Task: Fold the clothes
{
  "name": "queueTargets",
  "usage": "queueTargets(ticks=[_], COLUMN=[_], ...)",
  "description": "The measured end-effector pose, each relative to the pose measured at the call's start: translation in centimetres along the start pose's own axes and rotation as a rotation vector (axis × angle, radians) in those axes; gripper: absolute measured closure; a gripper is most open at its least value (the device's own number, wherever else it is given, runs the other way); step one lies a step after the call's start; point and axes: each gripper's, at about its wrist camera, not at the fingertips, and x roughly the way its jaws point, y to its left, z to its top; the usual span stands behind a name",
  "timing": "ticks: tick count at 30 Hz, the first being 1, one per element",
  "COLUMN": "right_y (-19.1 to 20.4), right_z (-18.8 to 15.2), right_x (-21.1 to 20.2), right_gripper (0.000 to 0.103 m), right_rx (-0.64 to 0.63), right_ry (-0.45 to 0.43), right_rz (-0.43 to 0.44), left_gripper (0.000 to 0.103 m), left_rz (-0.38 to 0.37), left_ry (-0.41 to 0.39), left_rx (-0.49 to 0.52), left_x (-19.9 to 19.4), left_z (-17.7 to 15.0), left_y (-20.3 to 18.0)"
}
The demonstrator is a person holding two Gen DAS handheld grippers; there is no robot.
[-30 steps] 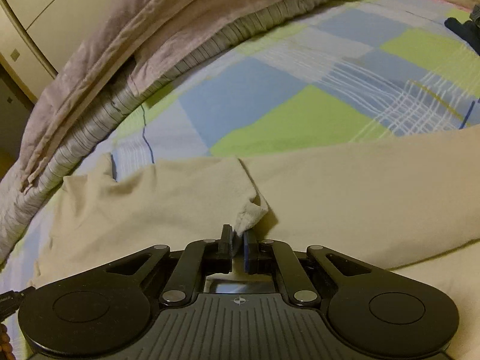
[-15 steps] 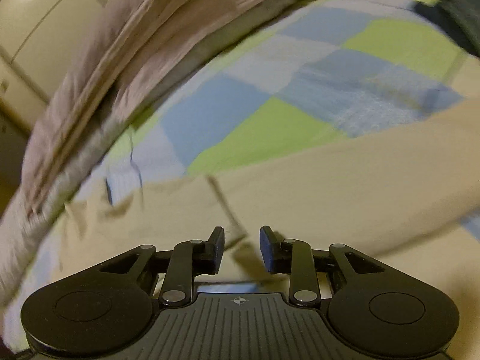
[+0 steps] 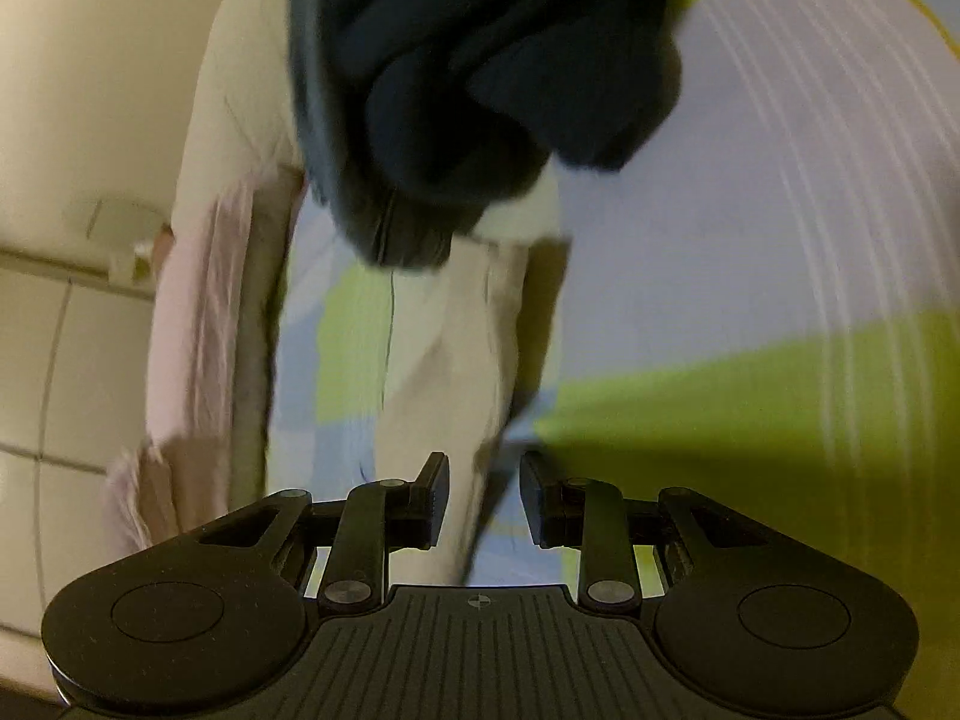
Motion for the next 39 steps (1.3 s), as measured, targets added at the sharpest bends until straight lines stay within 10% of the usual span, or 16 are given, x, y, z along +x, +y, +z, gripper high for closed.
queueTargets(ticks=[6, 8, 12, 19, 25, 27, 28, 32, 39], right_y=[0.2, 1.4, 8.2, 21.7, 23.0, 20.5, 18.9, 14.5, 11.6], right_z=[0.8, 0.8, -2.9, -20.7, -41.9, -48.2, -51.1, -51.9, -43.1], right_x=[2.0, 2.3, 2.2, 1.5, -3.5, -3.9, -3.7, -3.4, -2.5], right_gripper=[0.075, 0.095, 0.101, 0.101, 0.100, 0.085, 0.055, 0.044, 0.044], right_rx=[0.019, -0.050, -0.497, -1.140, -1.616, -1.814, -1.914, -1.969, -1.799], right_ry=[0.015, 0.027, -0.045, 0.057, 0.280, 0.411, 0.478, 0.593, 0.647], right_rz=[-0.018, -0.073, -0.193, 0.108, 0.479, 0.428, 0.362, 0.264, 0.023], left_gripper=[0.087, 0.087, 0.086, 0.086, 0.086, 0.082, 0.081, 0.071, 0.067], left_rz=[0.001, -0.004, -0.005, -0.005, -0.012, -0.007, -0.007, -0.028, -0.084], left_ry=[-0.004, -0.006, -0.024, -0.067, -0.125, -0.118, -0.113, -0.092, -0.018], left_rx=[-0.042, -0.067, -0.092, -0.230, -0.363, -0.393, -0.403, -0.408, -0.288], left_x=[0.0, -0.4, -2.0, -5.5, -8.4, -8.7, -8.7, -7.7, -1.9], left_z=[0.0, -0.2, -0.4, -1.2, -2.6, -3.1, -3.4, -3.8, -2.4], left_y=[0.7, 1.1, 2.3, 6.1, 9.4, 10.2, 10.5, 10.4, 6.2])
